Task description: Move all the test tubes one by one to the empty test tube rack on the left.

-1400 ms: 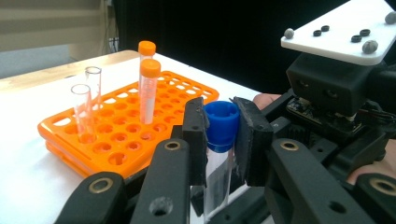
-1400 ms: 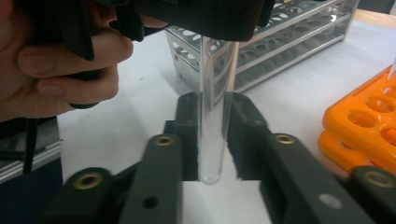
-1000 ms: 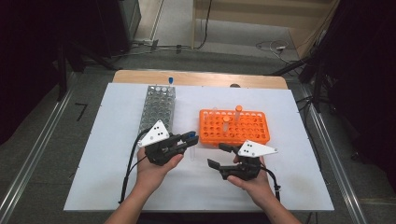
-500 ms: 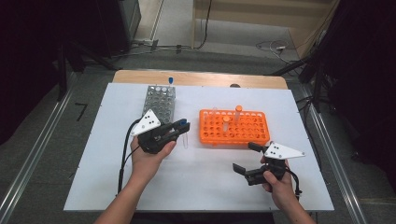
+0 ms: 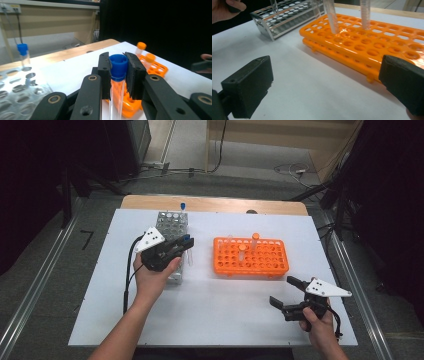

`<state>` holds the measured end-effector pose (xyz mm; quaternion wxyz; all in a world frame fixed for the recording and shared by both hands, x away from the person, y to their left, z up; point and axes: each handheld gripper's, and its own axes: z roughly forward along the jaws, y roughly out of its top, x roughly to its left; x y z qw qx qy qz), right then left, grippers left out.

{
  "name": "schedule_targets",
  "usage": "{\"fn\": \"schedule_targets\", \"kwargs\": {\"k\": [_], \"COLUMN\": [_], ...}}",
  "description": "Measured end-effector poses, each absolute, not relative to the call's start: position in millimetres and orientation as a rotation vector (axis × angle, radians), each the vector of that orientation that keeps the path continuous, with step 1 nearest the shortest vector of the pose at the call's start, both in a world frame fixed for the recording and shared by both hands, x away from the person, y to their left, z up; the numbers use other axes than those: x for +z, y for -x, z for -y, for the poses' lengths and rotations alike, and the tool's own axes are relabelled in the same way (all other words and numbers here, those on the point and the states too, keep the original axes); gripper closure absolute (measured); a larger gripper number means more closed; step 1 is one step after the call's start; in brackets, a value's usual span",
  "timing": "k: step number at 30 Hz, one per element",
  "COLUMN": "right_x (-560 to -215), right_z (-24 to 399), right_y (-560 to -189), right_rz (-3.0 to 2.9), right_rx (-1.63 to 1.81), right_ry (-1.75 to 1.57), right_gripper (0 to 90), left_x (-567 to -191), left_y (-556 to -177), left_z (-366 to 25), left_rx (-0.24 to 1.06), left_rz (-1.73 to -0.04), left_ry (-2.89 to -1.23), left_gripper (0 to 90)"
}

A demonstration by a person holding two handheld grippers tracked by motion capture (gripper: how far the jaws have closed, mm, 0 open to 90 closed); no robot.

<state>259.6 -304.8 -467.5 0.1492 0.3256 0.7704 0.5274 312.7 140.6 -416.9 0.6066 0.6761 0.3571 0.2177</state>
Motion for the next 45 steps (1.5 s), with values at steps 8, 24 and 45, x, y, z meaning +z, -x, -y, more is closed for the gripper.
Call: {"fn": "schedule_targets", "kwargs": {"k": [8,24,45], "right_x": [-471,-477,-479], "right_z": [321,324,326], "right_y": [-260,-267,-270], "right_rz": [-2.196,-2.197,-2.198], "right_rx": [1.483,1.475,1.480], "right_ry": [-0.963,-0.995,-1.017], "right_gripper": [0.0,0.0,0.0], "left_x": [-414,-403,-409], "left_y": [-336,-386,-443], "left_z": [-148,-160,-167], "left_rx": [0.542,0.649,0.743], "left_rz": [-0.871,-0.947,-1.046], "left_ry": [-1.542,-1.510,-1.429], "left_gripper": [76.7,76.7,76.7]}}
